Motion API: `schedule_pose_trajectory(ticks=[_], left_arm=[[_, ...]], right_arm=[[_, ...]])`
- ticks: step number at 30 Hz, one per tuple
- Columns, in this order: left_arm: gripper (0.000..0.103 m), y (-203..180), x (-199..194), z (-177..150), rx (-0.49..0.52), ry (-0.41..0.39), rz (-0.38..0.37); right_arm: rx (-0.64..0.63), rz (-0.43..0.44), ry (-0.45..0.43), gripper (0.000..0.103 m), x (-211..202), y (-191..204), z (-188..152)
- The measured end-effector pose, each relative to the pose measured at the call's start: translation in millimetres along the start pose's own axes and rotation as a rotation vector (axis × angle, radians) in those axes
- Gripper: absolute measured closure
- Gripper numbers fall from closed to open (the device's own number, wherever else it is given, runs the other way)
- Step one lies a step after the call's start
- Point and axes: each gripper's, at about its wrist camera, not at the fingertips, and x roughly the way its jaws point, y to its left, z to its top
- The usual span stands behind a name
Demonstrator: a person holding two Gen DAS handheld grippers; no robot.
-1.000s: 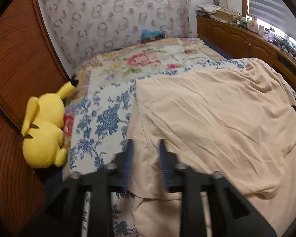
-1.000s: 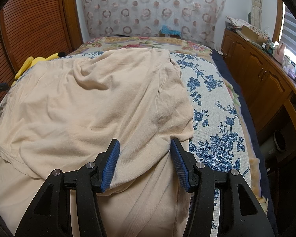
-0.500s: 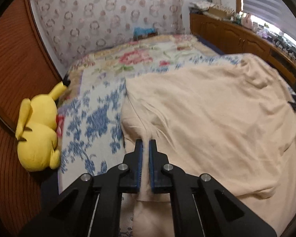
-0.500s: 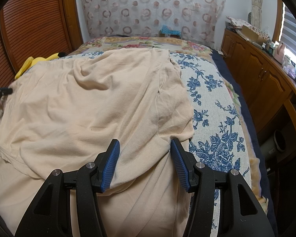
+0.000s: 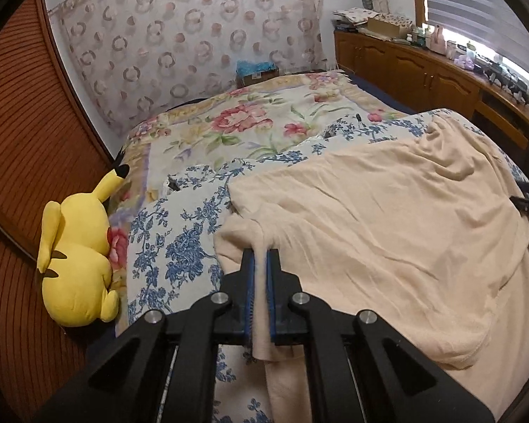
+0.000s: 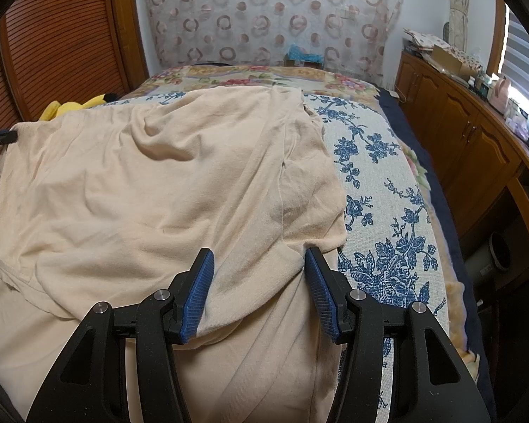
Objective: Fold small clothes
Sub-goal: 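Grasp the folded shirt edge with the left tool, then lift the shirt edge with the left tool while the right tool grasps the shirt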
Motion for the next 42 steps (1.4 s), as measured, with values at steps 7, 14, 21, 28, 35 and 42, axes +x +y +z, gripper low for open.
schedule_pose_trajectory(ticks=[7, 14, 21, 28, 35, 42], left_arm=[[0.099, 5.5, 2.9, 11.8, 0.015, 0.016, 0.008], [0.099, -6.1, 14.5, 15.9, 0.060, 0.050, -0.003], [0.101, -19.3, 1.4, 20.5, 0.068, -0.018, -0.017], [0.102, -9.1, -35.7, 27.9, -0.016, -0.105, -0.055], [0.102, -6.0, -74.1, 11.6, -0.049, -0.172, -0.090], [0.102, 2.3, -117.2, -8.2, -0.066, -0.227, -0.113]], right_arm=[[0.000, 0.000, 0.000, 0.049, -0.1, -1.4, -0.3], [0.000, 0.000, 0.000, 0.049, 0.0, -0.4, -0.2], [0.001, 0.001, 0.000, 0.049, 0.0, -1.1, -0.4], [0.016, 0.026, -0.019, 0.094, -3.9, -4.4, 1.6], [-0.018, 0.114, -0.094, 0.100, -43.1, 7.4, 20.5], [-0.078, 0.130, -0.172, 0.100, -107.0, 15.7, 26.6]])
